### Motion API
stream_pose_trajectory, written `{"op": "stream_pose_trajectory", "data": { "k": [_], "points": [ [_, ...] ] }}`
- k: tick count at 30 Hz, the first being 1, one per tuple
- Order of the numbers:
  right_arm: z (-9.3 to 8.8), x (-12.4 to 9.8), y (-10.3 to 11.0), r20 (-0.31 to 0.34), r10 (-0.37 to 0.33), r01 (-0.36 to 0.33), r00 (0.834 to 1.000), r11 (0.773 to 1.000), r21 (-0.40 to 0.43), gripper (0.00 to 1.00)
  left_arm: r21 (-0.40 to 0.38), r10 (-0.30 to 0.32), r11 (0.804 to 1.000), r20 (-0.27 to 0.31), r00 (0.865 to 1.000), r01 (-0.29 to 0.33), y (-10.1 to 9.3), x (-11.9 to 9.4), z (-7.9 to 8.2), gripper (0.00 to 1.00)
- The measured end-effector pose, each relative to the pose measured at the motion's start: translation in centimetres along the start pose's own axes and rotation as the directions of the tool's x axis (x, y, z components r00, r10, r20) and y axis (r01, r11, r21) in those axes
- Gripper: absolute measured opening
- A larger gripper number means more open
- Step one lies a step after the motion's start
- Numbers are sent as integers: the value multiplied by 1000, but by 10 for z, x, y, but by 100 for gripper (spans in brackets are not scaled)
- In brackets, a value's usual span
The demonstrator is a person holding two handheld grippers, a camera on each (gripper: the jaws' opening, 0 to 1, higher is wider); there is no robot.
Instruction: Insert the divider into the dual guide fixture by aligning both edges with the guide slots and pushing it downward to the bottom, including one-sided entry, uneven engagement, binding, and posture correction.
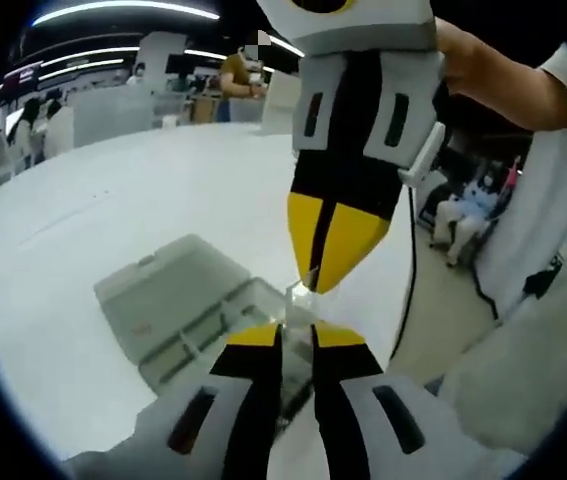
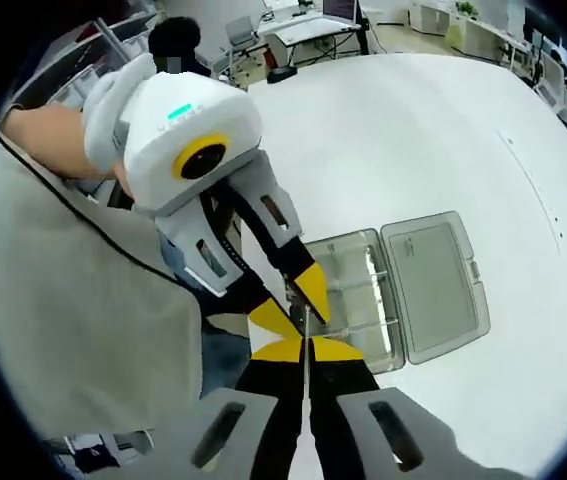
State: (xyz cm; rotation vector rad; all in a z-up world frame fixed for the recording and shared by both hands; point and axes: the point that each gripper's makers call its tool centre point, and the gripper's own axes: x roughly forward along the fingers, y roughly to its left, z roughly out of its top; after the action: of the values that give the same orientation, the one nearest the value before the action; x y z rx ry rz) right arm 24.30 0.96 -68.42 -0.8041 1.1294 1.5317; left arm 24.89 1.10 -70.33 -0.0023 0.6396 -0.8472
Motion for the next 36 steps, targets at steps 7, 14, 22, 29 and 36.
{"op": "stream_pose_trajectory", "data": {
  "k": [7, 14, 22, 29, 36],
  "points": [
    [-2, 0, -2, -11, -17, 17, 1000, 1000, -6, 0, 16, 28, 999, 21, 999, -28, 4, -6, 3, 26],
    [-7, 1, -7, -17, -40, 40, 999, 999, -15, 0, 52, 49, 997, 19, 999, -50, 2, -11, 0, 35],
    [-12, 4, -12, -28, -57, 57, 998, 998, -18, 0, 67, 79, 995, 25, 997, -80, 2, -16, -3, 42],
    [-15, 6, -14, -24, -67, 66, 997, 997, -31, 0, 72, 89, 993, 28, 996, -90, 2, -19, -6, 50],
    [-18, 8, -18, -35, -78, 75, 996, 995, -73, 0, 72, 98, 992, 35, 995, -100, 4, -21, -6, 56]
  ]
}}
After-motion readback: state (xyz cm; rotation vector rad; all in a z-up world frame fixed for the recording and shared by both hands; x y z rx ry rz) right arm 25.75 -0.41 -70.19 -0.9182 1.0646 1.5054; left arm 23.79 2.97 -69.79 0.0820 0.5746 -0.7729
